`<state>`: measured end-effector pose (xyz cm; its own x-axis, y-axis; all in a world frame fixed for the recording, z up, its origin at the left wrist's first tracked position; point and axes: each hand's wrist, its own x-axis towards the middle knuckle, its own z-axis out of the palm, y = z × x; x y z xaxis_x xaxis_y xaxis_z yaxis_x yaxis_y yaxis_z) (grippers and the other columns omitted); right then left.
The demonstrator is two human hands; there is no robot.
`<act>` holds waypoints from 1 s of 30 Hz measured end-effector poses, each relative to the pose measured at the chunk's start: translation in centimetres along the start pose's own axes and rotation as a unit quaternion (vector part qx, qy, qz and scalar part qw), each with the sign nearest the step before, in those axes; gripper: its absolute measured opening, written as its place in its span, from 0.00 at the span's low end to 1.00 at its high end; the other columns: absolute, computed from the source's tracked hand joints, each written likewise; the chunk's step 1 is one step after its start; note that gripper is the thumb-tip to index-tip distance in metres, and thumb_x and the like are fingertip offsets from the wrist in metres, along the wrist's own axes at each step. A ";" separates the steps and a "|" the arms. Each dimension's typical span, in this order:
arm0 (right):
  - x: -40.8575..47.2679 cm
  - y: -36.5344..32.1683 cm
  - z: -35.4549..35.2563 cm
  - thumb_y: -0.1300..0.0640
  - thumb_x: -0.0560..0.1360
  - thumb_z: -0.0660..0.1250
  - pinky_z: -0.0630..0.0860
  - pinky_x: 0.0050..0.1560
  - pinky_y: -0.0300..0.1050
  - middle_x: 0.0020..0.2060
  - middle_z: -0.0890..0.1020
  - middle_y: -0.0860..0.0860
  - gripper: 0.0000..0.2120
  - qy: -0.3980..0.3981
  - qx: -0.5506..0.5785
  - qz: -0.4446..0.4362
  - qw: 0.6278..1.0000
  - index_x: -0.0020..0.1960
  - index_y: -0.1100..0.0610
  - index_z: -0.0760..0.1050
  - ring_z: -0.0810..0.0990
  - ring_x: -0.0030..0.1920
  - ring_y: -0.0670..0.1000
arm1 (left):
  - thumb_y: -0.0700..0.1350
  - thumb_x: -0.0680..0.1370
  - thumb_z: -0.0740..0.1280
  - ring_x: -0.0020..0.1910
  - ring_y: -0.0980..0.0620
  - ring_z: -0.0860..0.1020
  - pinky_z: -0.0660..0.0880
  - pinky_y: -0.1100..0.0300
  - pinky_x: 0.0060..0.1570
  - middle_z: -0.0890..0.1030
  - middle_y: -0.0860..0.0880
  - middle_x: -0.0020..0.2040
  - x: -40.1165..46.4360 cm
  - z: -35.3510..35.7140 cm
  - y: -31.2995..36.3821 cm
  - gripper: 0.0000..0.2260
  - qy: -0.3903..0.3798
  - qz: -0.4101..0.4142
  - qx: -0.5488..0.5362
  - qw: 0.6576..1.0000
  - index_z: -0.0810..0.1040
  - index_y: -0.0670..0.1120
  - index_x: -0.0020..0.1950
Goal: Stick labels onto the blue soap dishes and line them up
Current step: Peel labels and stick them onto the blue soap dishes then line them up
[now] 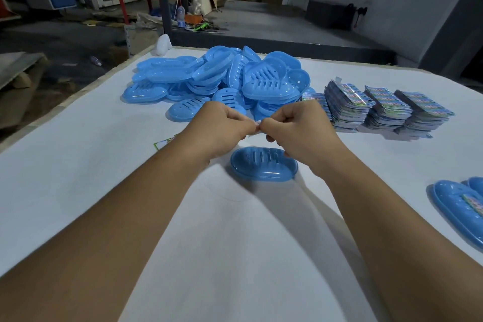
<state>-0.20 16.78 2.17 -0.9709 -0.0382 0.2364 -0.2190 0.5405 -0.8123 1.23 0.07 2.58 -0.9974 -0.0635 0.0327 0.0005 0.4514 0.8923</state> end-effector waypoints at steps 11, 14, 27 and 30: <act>-0.2 -0.1 -0.4 0.54 0.77 0.70 0.74 0.25 0.39 0.35 0.86 0.52 0.11 -0.090 0.024 -0.008 0.996 0.39 0.57 0.85 0.79 0.31 0.46 | 0.57 0.70 0.77 0.25 0.60 0.70 0.68 0.61 0.31 0.77 0.54 0.28 0.1 -0.2 -0.4 0.09 0.036 0.013 0.020 0.999 0.86 0.53 0.40; 0.3 0.3 -0.9 0.55 0.74 0.70 0.77 0.26 0.40 0.36 0.84 0.61 0.12 -0.048 -0.020 0.004 0.999 0.36 0.60 0.84 0.79 0.31 0.52 | 0.53 0.70 0.74 0.26 0.54 0.63 0.63 0.64 0.24 0.71 0.51 0.30 0.4 -0.1 -0.4 0.13 0.050 0.010 0.034 0.998 0.83 0.43 0.40; 0.3 0.2 -2.1 0.50 0.73 0.75 0.71 0.23 0.35 0.31 0.85 0.51 0.13 -0.065 -0.010 0.073 0.995 0.36 0.57 0.84 0.75 0.28 0.44 | 0.52 0.70 0.72 0.25 0.53 0.59 0.57 0.66 0.19 0.65 0.48 0.31 0.3 -0.4 -0.4 0.11 0.038 0.009 0.053 0.998 0.78 0.47 0.35; 0.2 0.3 -2.4 0.48 0.72 0.76 0.71 0.23 0.36 0.35 0.85 0.57 0.14 -0.083 -0.046 0.073 0.993 0.35 0.58 0.85 0.74 0.28 0.47 | 0.53 0.69 0.72 0.25 0.52 0.58 0.57 0.65 0.22 0.63 0.50 0.29 0.3 -0.3 -0.6 0.10 0.020 0.009 0.076 0.997 0.74 0.50 0.35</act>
<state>-0.27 18.94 3.29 -0.9959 -0.0876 0.0236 -0.0734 0.6244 -0.7776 0.98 -0.51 2.25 -0.9937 -0.0875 0.0693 0.0053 0.5827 0.8127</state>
